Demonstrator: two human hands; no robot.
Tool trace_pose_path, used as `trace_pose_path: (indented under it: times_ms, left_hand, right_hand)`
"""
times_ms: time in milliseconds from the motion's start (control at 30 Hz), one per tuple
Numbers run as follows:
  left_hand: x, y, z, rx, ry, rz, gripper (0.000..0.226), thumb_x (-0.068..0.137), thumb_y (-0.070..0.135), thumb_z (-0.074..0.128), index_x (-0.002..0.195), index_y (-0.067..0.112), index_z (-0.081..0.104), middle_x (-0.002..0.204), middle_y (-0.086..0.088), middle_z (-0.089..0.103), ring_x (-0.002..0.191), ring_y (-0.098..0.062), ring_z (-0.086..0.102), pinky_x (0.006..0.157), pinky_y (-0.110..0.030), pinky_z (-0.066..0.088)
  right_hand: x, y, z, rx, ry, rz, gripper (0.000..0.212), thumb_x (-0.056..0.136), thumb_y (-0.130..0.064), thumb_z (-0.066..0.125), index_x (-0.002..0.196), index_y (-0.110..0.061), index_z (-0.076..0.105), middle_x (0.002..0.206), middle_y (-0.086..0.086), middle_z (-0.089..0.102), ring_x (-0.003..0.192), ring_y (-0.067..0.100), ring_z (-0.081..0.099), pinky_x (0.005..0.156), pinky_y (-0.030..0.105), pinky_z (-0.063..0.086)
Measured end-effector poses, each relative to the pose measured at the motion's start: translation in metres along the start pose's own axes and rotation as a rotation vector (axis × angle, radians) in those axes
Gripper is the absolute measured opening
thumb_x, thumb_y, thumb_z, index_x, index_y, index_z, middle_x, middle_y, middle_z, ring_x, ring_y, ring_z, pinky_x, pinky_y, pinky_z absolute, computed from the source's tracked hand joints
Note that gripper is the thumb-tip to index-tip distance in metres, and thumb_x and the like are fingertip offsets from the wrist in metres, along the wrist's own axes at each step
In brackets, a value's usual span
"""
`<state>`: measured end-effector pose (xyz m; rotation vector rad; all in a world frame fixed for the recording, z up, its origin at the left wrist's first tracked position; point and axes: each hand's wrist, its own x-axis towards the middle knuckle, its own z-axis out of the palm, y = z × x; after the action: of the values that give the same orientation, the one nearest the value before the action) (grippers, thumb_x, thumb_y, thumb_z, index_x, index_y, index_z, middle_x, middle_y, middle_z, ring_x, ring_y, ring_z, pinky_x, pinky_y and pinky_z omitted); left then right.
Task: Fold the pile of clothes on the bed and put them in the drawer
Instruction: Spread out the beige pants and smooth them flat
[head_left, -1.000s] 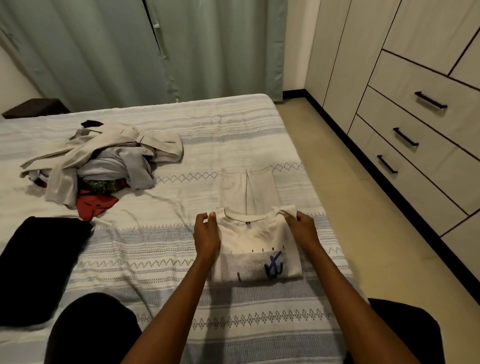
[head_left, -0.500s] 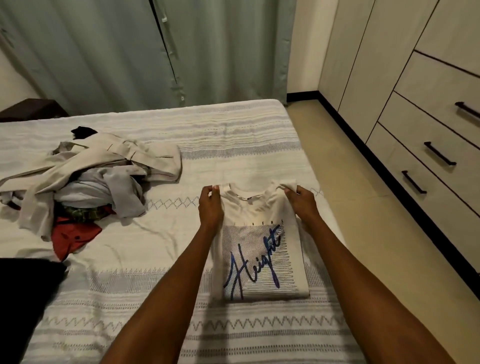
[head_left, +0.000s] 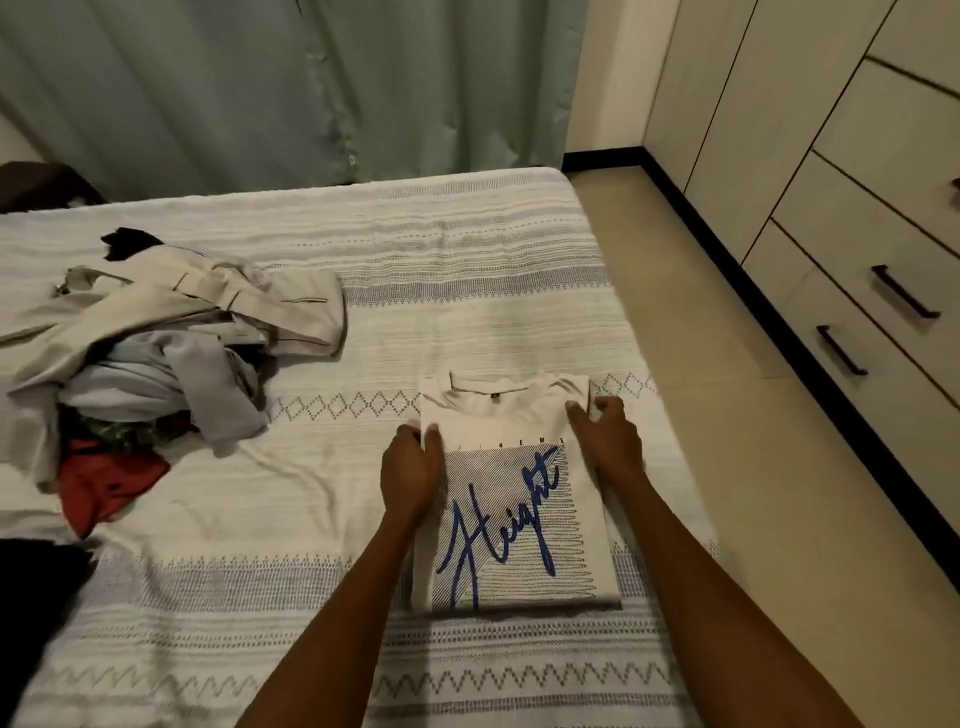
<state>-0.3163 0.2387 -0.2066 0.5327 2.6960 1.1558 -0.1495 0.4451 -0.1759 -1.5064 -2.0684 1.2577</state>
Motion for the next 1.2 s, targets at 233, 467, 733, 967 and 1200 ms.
trace_pose_path:
  times_ms: [233, 467, 733, 967, 1200]
  left_hand:
    - [-0.099, -0.022, -0.032, 0.139, -0.113, 0.075, 0.043, 0.101, 0.046, 0.045, 0.124, 0.009, 0.049, 0.1, -0.013, 0.069, 0.09, -0.033, 0.065, 0.07, -0.036, 0.049]
    - [-0.175, -0.036, -0.061, 0.002, -0.224, 0.06, 0.044, 0.102, 0.026, 0.05, 0.141, 0.011, 0.036, 0.126, -0.017, 0.064, 0.102, -0.033, 0.066, 0.086, -0.038, 0.052]
    - [-0.216, -0.061, -0.077, -0.162, -0.219, 0.19, 0.02, 0.103, 0.024, 0.045, 0.099, 0.03, 0.064, 0.083, 0.0, 0.073, 0.065, -0.014, 0.068, 0.065, -0.045, 0.059]
    - [-0.226, -0.059, -0.09, 0.036, -0.359, 0.273, 0.033, 0.086, 0.014, 0.063, 0.117, 0.02, 0.069, 0.118, -0.008, 0.066, 0.101, -0.026, 0.064, 0.088, -0.042, 0.052]
    - [-0.219, -0.022, -0.107, -0.057, -0.07, 0.383, 0.021, 0.099, 0.033, 0.05, 0.101, 0.024, 0.069, 0.094, 0.006, 0.059, 0.085, -0.011, 0.057, 0.066, -0.019, 0.039]
  right_hand:
    - [-0.101, 0.03, -0.01, -0.07, -0.192, -0.029, 0.071, 0.095, -0.046, 0.061, 0.15, -0.016, 0.028, 0.137, 0.013, 0.06, 0.112, 0.035, 0.063, 0.09, 0.035, 0.05]
    - [-0.19, 0.07, -0.022, 0.013, -0.171, -0.061, 0.063, 0.099, -0.011, 0.057, 0.153, -0.01, 0.026, 0.143, 0.011, 0.053, 0.119, 0.031, 0.057, 0.087, 0.025, 0.041]
    - [-0.234, 0.111, -0.044, 0.034, -0.125, -0.26, 0.035, 0.098, -0.009, 0.054, 0.128, -0.027, 0.052, 0.124, -0.009, 0.058, 0.099, 0.016, 0.064, 0.077, 0.029, 0.046]
    - [-0.244, 0.128, -0.036, -0.038, -0.211, -0.291, 0.056, 0.087, 0.009, 0.055, 0.139, -0.013, 0.058, 0.137, 0.007, 0.058, 0.131, 0.026, 0.051, 0.11, 0.039, 0.041]
    - [-0.243, 0.079, -0.045, -0.202, 0.297, -0.457, 0.036, 0.096, -0.008, 0.052, 0.118, -0.028, 0.072, 0.11, -0.001, 0.074, 0.092, 0.024, 0.068, 0.084, 0.044, 0.054]
